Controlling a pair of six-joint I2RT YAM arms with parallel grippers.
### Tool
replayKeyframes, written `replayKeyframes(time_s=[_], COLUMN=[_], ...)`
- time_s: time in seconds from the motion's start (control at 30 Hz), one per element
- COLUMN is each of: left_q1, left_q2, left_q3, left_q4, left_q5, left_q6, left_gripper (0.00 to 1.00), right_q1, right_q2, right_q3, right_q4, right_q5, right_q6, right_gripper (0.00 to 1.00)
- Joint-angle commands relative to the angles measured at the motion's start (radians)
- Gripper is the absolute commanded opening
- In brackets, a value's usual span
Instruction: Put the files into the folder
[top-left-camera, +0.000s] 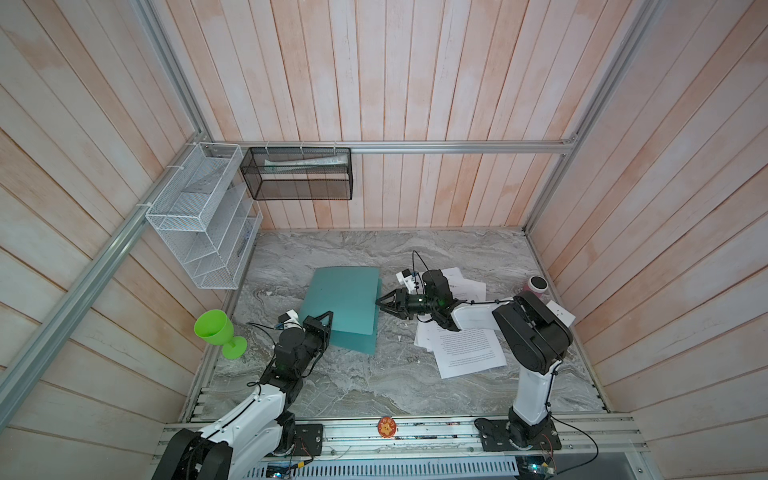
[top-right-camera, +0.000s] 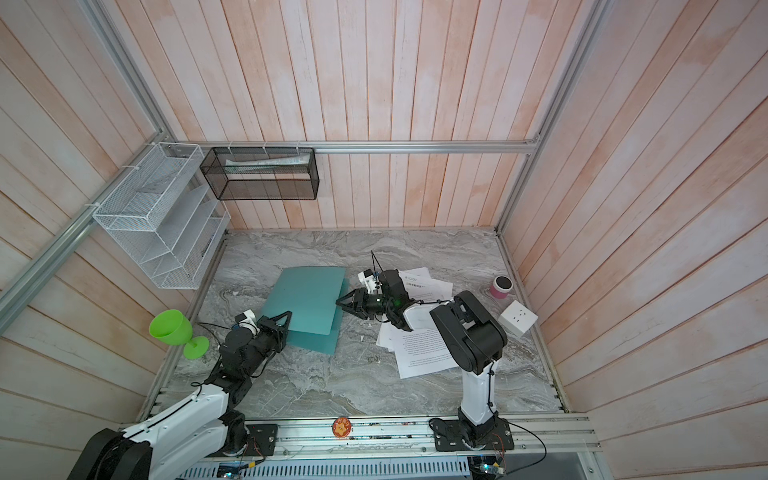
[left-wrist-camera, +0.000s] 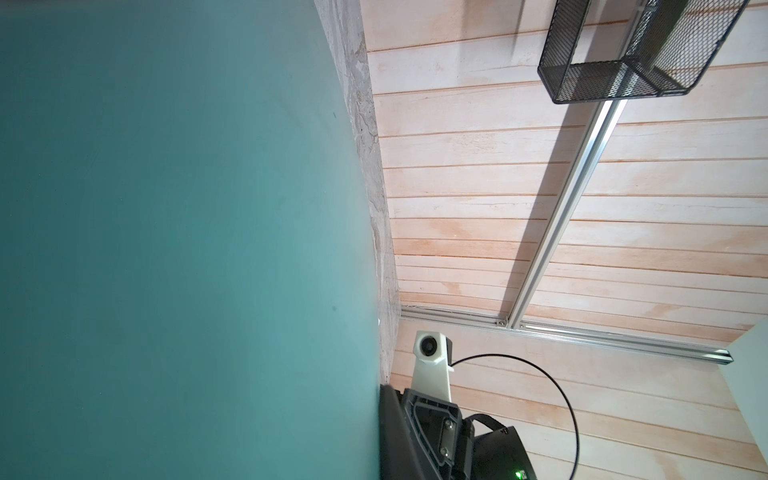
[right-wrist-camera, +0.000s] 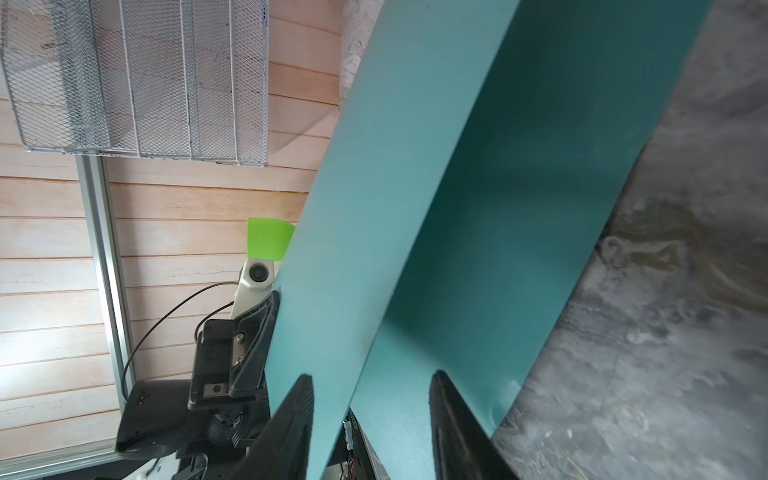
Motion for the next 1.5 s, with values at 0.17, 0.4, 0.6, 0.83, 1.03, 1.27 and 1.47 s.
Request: replayKeyframes(time_s=[0.17, 0.4, 0.6, 0.83, 1.03, 1.27, 1.47], left_q1=[-0.025, -0.043, -0.040, -0.053, -0.071, -0.131, -0.353], left_q2=[0.051, 0.073, 0.035, -0.011, -0.116, -0.224, -0.161], left_q3=[-0.003, 0.041, 0.140, 0.316, 0.342, 0.421, 0.530], left_q4=[0.076, -0.021, -0.324, -0.727, -0.921, -1.117, -1.237], left_q5=[0.005, 0.068, 0.117, 0.105, 0.102, 0.006, -0.313], left_q6=[0.022, 0.075, 0.235, 0.488, 0.536, 0.621, 0.729], left_gripper=[0.00, 0.09, 1.00, 1.00, 1.00, 1.00, 1.00], right_q1=[0.030, 0.029, 0.029, 0.028, 0.027, 0.027, 0.029], right_q2=[0.123, 0.200, 0.179, 0.161, 0.158, 0.151, 0.145], right_q3=[0.101, 0.146, 0.146, 0.188, 0.207, 0.210, 0.228], right_q4=[0.150, 0.273, 0.204, 0.040, 0.007, 0.011, -0.026], right_q5=[-0.041, -0.081, -0.076, -0.051, -0.043, -0.041, -0.034], right_q6=[0.067, 0.169, 0.137, 0.084, 0.089, 0.111, 0.117], right_gripper=[0.44, 0.00, 0.00, 0.00, 0.00, 0.00, 0.00])
